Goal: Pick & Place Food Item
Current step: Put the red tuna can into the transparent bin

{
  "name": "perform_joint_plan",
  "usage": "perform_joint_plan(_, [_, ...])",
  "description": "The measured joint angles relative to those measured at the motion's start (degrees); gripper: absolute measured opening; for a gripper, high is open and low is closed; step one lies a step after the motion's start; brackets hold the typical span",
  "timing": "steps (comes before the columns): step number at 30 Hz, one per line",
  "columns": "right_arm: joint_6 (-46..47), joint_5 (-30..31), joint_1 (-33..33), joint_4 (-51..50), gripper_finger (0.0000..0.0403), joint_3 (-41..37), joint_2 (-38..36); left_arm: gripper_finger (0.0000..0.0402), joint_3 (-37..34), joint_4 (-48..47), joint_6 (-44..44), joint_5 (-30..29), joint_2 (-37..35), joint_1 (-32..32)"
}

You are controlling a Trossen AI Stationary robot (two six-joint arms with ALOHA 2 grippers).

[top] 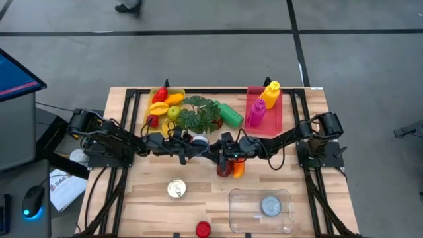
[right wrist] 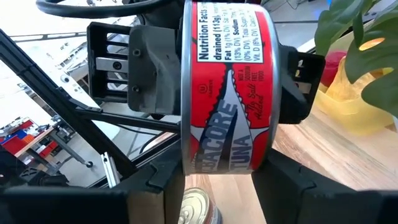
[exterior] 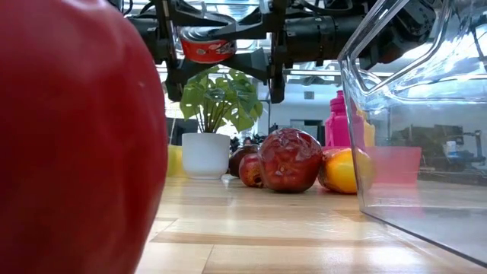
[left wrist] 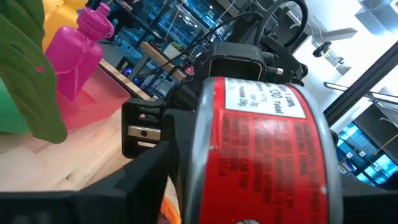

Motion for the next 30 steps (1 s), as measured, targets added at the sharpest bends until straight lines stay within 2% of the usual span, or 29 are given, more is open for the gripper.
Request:
perform_joint_plan(8, [1.7, -2.1, 0.0, 0.0, 0.0144, 0.0, -0.1, 0.0315, -0.1, -0.1, 9.7, 0.3, -6.4, 0.0])
perform_joint_plan(15, [2.7, -6.8, 0.1, -2.5, 0.0144, 0.0, -3.9, 0.0339, -0.1, -6.5, 16.3, 0.5, -16.5, 0.0])
perform_joint_plan(22, [2.7, -7.7, 1.4, -18.7, 0.0147, 0.0, -12.7, 0.0333, -0.1, -17.1, 16.9, 0.5, -23.4, 0.0])
perform_joint_plan(30, [4.8, -7.8, 4.2, -40.9, 0.0147, 0.0, -23.8, 0.0326, -0.1, -17.9, 16.9, 0.5, -24.0, 0.0])
